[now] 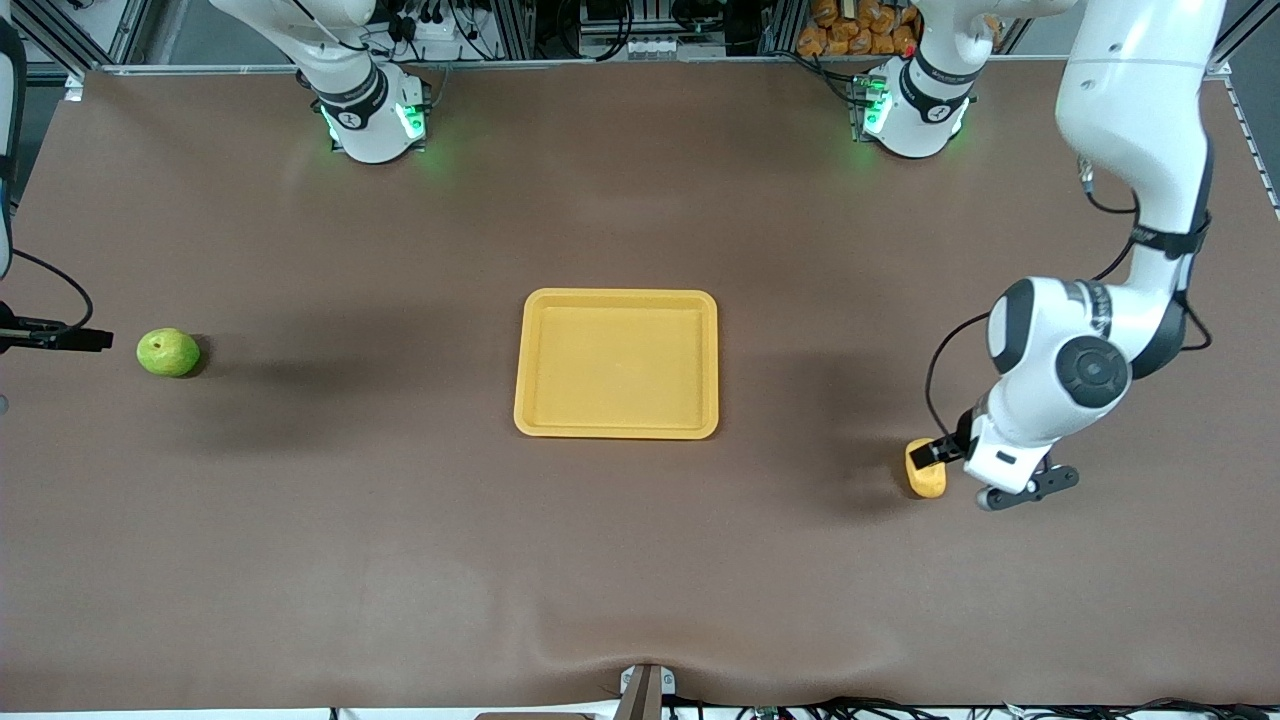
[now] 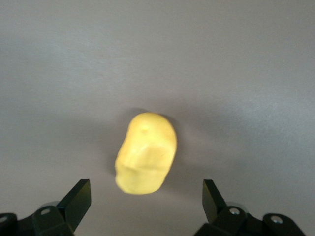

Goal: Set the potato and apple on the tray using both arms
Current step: 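Lower the left gripper onto the potato while the right gripper grasps the apple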

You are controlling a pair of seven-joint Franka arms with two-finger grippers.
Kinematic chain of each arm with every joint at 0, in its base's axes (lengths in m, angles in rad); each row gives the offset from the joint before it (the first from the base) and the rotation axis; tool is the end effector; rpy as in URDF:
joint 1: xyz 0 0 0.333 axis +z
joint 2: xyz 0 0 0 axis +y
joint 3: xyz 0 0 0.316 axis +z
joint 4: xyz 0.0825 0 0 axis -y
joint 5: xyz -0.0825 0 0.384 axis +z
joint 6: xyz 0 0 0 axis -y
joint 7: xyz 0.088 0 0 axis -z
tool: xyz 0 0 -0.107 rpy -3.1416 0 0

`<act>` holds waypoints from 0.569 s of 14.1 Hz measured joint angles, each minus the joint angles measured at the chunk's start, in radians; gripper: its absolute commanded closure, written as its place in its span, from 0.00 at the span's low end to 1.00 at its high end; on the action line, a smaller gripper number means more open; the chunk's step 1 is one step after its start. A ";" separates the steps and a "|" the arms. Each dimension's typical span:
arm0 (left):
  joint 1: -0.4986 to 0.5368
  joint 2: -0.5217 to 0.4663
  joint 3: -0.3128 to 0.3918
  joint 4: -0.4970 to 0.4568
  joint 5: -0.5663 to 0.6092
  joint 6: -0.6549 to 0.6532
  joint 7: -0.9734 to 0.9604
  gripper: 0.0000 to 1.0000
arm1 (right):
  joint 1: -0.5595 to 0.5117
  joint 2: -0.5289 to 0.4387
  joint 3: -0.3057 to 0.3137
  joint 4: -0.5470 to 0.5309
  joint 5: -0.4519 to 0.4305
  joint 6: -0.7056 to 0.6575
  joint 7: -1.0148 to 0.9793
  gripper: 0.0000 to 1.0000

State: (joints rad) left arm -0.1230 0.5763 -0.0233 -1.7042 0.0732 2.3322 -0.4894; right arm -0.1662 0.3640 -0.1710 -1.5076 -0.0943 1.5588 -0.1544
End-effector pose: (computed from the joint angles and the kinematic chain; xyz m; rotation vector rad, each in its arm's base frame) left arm 0.6730 -0.0962 0.2632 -3.0822 -0.4628 -0.0974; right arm 0.5967 -0.2058 0.4390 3.0120 -0.2531 -0.5128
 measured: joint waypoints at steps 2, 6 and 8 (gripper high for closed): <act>-0.004 0.043 0.001 0.035 0.004 0.000 -0.006 0.00 | -0.017 0.014 0.000 -0.018 0.000 0.019 -0.023 0.00; -0.003 0.105 0.003 0.056 0.074 0.000 -0.006 0.00 | -0.044 0.023 -0.001 -0.091 0.000 0.100 -0.081 0.00; -0.003 0.125 0.003 0.061 0.084 0.000 -0.006 0.00 | -0.060 0.031 -0.001 -0.121 0.000 0.145 -0.110 0.00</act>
State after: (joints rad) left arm -0.1256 0.7013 -0.0202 -1.6435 0.1569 2.3323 -0.4949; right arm -0.2266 0.3951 -0.1720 -1.6286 -0.0942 1.7036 -0.2645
